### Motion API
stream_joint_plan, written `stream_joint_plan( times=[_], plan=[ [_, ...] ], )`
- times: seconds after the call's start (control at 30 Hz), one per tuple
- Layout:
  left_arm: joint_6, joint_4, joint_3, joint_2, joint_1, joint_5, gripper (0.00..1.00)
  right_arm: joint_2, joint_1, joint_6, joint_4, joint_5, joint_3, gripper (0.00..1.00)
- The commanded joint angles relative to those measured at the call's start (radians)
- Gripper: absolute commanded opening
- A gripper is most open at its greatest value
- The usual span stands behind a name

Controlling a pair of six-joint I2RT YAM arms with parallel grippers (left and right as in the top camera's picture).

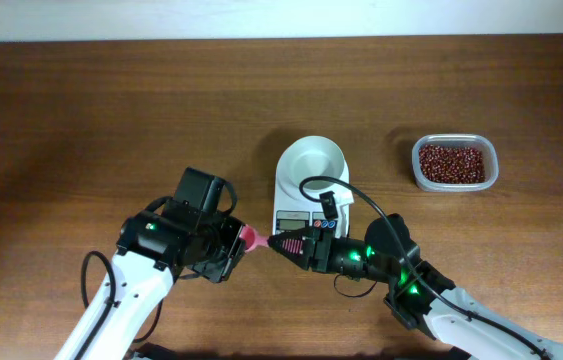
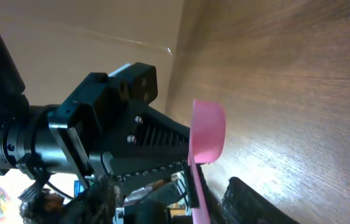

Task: Scoop and weigh 50g on scale
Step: 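Move the right gripper toward the scoop held by the left gripper, then grasp the pink scoop with the right gripper, release with left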

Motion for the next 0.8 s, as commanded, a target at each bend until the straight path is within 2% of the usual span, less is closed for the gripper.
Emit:
stream_joint_plan(
  times=[0.0,0.33,0.47,0.63,0.77],
  plan=[
    [-0.013,-0.001,0.001,-0.008,-0.006,0.027,0.00,0.006,0.010,0.021,0.009,0.028,0.016,0.56],
    [-0.062,0.027,0.001,-0.008,-0.087,0.008,0.00,0.006,0.010,0.047,0.009,0.031,0.016,0.49],
    [-0.062,0.028,0.001,-0.008,-0.088,-0.010,0.00,0.006,0.010,0.049,0.008,0.027,0.016,0.45],
    [-0.062,0.028,0.001,-0.008,-0.088,-0.016,0.00,0.006,0.010,0.049,0.008,0.026,0.016,0.36],
    [-0.062,0.029,0.001,-0.008,-0.088,-0.016,0.00,0.006,0.015,0.049,0.006,0.019,0.016,0.35]
  ],
)
